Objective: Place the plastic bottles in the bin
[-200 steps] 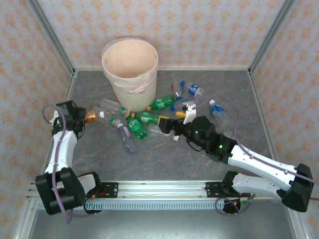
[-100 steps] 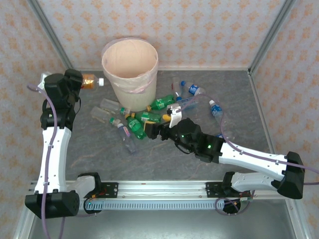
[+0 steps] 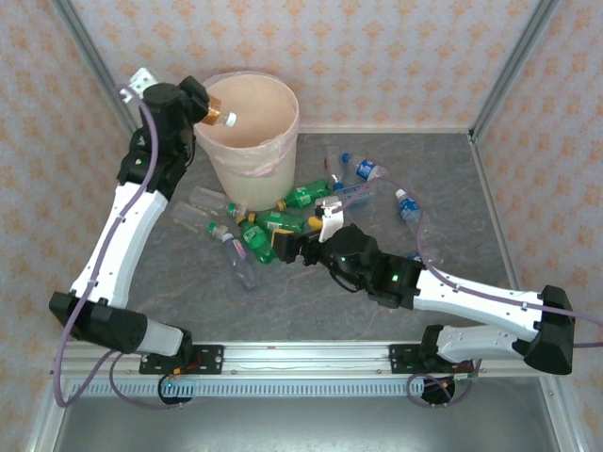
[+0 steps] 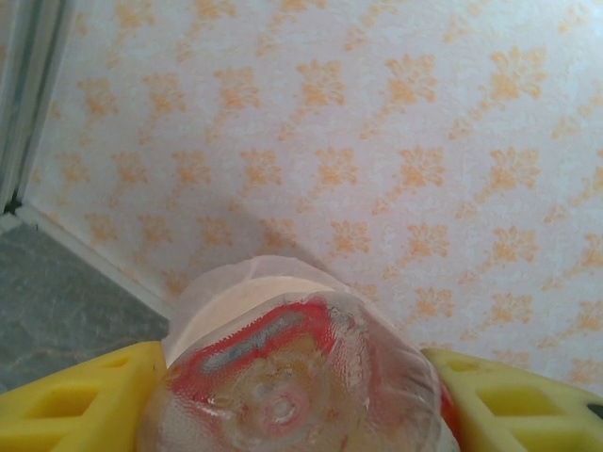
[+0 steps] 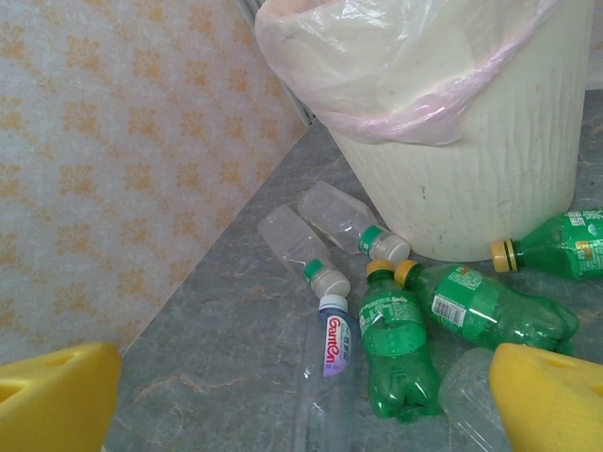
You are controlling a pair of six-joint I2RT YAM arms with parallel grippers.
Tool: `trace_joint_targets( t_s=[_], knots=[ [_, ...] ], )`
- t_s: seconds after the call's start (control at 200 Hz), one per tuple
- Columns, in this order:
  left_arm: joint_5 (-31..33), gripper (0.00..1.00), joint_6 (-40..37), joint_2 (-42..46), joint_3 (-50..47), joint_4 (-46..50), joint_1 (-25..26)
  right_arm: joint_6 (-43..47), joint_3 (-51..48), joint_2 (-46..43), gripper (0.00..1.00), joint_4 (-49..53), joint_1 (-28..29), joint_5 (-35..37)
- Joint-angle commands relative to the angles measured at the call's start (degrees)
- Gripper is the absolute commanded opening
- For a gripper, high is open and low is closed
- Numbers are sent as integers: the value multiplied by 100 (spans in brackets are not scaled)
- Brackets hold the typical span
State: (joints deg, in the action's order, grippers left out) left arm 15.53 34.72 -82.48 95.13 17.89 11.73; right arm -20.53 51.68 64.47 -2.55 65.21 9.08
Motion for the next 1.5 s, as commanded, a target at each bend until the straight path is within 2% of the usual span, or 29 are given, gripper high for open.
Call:
trace_joint_targets(
  t_s=[0.0,0.27,0.676,0.806,0.866,1.061,1.276,1.386,1.497],
  knots=[
    [749,56,-1204,-346,522,-294,357,-47,166,9,100,74,49,201],
    [1545,57,-2548,-1138,948,-554,940,-74,163,-65,100,210,60,255],
    [2181,58,-3643,-1820,1255,-629,1468,-83,123,-83,100,231,61,287],
    [2116,59,-3625,-1825,1286,-553,1482,-90,149,-48,100,255,59,257],
    [2029,62,-3602,-1804,1289,-488,1494,-102,128,-58,100,225,62,243],
    [1992,87,-3591,-1810,1393,-315,1535,-114,65,-19,100,149,62,216],
    [1906,91,-3364,-1709,1518,3,1603,-144,62,4,100,176,71,225],
    [1761,99,-3061,-1455,1398,206,1629,-176,51,46,100,167,65,218],
    [1498,99,-2694,-1025,1040,300,1621,-200,86,132,100,150,69,173]
  ],
)
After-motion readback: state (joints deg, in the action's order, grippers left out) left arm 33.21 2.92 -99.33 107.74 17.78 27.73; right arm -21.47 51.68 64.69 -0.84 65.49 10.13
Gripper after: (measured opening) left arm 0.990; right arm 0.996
